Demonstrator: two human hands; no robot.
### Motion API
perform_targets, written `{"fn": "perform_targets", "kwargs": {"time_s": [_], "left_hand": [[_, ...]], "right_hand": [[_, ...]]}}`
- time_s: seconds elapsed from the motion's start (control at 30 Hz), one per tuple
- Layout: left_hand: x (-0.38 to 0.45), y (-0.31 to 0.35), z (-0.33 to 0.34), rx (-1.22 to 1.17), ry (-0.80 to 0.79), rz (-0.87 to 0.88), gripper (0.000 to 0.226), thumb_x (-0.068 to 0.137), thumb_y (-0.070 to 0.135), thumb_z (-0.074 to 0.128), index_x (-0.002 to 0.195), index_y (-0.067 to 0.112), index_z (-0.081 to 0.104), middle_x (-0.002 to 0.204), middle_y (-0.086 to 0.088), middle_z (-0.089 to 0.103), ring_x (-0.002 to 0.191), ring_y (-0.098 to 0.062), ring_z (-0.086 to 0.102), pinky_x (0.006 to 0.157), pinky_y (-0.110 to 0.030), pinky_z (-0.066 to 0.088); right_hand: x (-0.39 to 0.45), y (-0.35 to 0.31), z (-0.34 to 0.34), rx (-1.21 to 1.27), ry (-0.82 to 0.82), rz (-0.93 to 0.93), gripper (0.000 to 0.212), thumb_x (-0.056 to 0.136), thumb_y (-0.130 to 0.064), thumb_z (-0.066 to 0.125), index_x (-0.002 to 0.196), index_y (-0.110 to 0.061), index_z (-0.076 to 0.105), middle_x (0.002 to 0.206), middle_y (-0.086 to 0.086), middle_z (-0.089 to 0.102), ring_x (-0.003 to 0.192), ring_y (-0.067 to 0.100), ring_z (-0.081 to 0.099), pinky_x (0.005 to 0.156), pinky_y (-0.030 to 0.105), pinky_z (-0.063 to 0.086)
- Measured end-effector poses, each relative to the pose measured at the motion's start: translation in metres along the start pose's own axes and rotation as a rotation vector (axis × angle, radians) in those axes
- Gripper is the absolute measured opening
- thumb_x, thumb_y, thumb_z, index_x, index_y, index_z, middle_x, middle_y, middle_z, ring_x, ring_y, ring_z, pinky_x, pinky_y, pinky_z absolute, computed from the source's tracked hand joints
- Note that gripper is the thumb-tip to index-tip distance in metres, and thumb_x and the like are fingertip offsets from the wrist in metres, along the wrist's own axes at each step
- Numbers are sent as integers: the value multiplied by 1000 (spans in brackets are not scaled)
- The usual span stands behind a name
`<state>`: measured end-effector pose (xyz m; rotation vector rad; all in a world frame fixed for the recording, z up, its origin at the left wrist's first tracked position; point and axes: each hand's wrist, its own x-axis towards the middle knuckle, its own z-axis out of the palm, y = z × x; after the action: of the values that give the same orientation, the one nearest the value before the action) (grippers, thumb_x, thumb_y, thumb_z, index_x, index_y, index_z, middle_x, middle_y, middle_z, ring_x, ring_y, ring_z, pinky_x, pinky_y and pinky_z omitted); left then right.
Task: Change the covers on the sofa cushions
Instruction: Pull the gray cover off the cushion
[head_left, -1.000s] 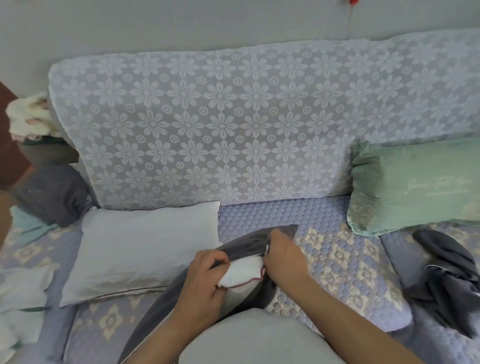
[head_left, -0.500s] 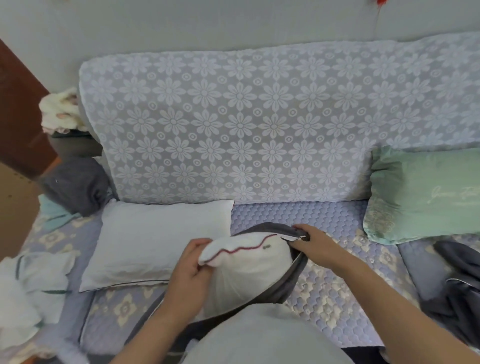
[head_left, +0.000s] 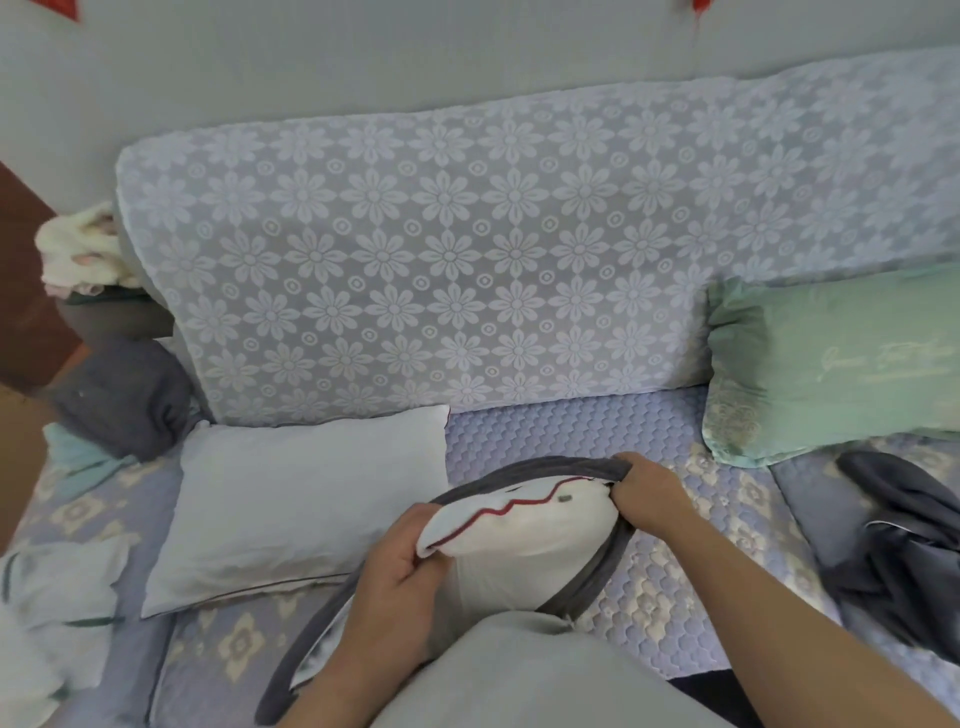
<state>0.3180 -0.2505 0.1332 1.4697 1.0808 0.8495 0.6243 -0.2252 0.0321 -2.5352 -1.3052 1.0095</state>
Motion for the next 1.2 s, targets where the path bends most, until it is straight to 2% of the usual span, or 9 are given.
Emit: {"fn": "perform_targets", "kwargs": {"time_s": [0.1, 0.27, 0.4, 0.47, 0.57, 0.7, 0.87, 1.0, 1.2], "left_hand": [[-5, 5, -5, -43, -7, 6, 30, 83, 6, 57, 102, 23, 74, 103, -7, 73, 99, -17, 67, 84, -22, 48], [12, -1, -25, 132, -5, -65, 32, 85, 3, 64, 95, 33, 71, 98, 1, 71, 95, -10, 65, 82, -21, 48], [23, -7, -31, 448, 185, -100, 53, 86, -6, 62, 110, 41, 62, 116, 15, 59, 111, -3, 57, 100, -21, 45], [15, 1, -22, 610, 305, 66, 54, 84, -5, 55, 129, 24, 56, 129, 5, 48, 124, -12, 48, 112, -29, 35], [4, 11, 0, 886, 199, 383, 50, 80, 11, 53, 129, 16, 62, 132, -4, 51, 127, -24, 45, 109, -38, 32], [20, 3, 7, 1067, 168, 388, 31, 87, 24, 64, 116, 32, 73, 130, -1, 59, 129, -31, 49, 106, -49, 33], [22, -11, -8, 1145, 217, 532, 27, 78, 3, 69, 94, 23, 78, 123, -6, 66, 129, -41, 52, 109, -59, 33], [16, -13, -4, 1164, 310, 438, 2, 83, 17, 69, 81, 17, 69, 112, -2, 67, 119, -32, 56, 107, -50, 36], [17, -22, -24, 1156, 440, 181, 15, 88, 30, 58, 86, 21, 70, 113, 0, 67, 111, -28, 56, 98, -49, 36]], "right_hand": [[-10, 4, -11, 107, -57, -32, 28, 86, -10, 49, 85, -36, 58, 86, -6, 64, 93, 26, 62, 65, 27, 45], [-32, -6, -10, 250, 179, 103, 47, 88, -15, 53, 134, -18, 44, 101, 10, 63, 89, 31, 60, 70, 37, 46], [-47, -20, -19, 207, 270, 157, 20, 86, -23, 57, 99, -9, 53, 94, 11, 61, 81, 30, 53, 72, 36, 44], [-54, -28, -28, 150, 294, 126, 13, 81, -23, 57, 85, -10, 58, 82, 8, 60, 76, 29, 55, 68, 35, 46], [-67, -40, -41, 77, 328, 66, 10, 78, -23, 56, 76, -13, 58, 72, 5, 58, 66, 25, 54, 58, 32, 42], [-82, -52, -52, -20, 369, -18, 13, 80, -27, 55, 75, -16, 54, 71, 3, 54, 66, 26, 52, 57, 32, 39], [-93, -57, -61, -173, 418, -42, 19, 77, -34, 55, 83, -16, 53, 74, 2, 50, 75, 33, 54, 62, 34, 40], [-94, -57, -63, -200, 436, -65, 20, 77, -34, 55, 83, -16, 49, 70, 0, 46, 69, 29, 48, 59, 33, 37], [-95, -52, -65, -240, 399, -52, 24, 77, -36, 57, 85, -15, 48, 68, -2, 39, 69, 28, 44, 60, 33, 37]]}}
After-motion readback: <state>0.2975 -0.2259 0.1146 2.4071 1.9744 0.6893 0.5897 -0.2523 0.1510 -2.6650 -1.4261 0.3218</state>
